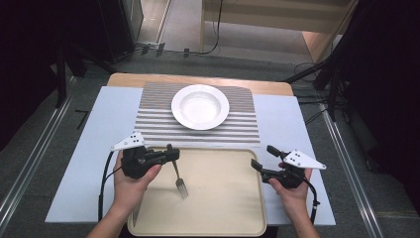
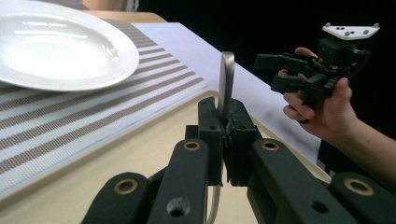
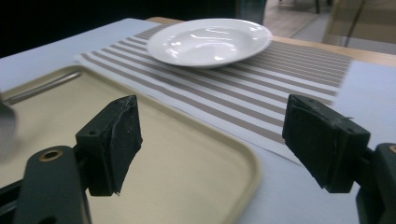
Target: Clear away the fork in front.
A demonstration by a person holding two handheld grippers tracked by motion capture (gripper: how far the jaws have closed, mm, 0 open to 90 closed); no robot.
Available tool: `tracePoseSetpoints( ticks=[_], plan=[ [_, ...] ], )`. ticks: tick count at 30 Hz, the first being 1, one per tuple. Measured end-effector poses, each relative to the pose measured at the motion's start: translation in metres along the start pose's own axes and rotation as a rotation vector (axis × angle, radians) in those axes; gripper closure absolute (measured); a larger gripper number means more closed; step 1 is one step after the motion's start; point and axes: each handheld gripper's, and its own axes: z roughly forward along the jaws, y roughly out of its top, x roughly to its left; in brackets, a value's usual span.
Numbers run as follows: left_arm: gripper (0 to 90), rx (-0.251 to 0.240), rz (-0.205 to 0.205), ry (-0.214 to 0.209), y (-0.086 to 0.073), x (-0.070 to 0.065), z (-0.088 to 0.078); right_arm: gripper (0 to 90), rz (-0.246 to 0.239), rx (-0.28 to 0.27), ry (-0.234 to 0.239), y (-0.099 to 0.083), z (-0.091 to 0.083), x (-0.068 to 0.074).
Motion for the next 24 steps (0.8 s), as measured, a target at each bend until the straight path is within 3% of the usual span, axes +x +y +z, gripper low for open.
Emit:
tracePoseSetpoints(
  ticks=[2, 5, 11, 13, 18, 24],
  plan=[
    [86.8, 0.004, -0.007, -0.004, 0.0, 0.001, 0.0, 18.2, 0.018, -0.007, -0.02, -0.003, -0.005, -0.009],
    [86.8, 0.015, -0.012, -0.005, -0.001, 0.002, 0.0, 17.9, 0.005, -0.007, -0.084, -0.008, -0.012, -0.021],
    [86.8, 0.02, -0.028, -0.025, -0.001, 0.006, -0.003, 15.5, 0.023, -0.025, -0.14, -0.02, -0.023, -0.033],
    [86.8, 0.025, -0.027, -0.028, -0.002, 0.007, -0.004, 10.4, 0.026, -0.033, -0.131, -0.02, -0.025, -0.034],
    [86.8, 0.043, -0.034, -0.029, -0.003, 0.008, -0.006, 10.3, 0.035, -0.05, -0.102, -0.022, -0.035, -0.037],
    [86.8, 0.051, -0.048, -0.035, -0.004, 0.01, -0.007, 10.2, 0.043, -0.041, -0.106, -0.023, -0.038, -0.037]
  ],
)
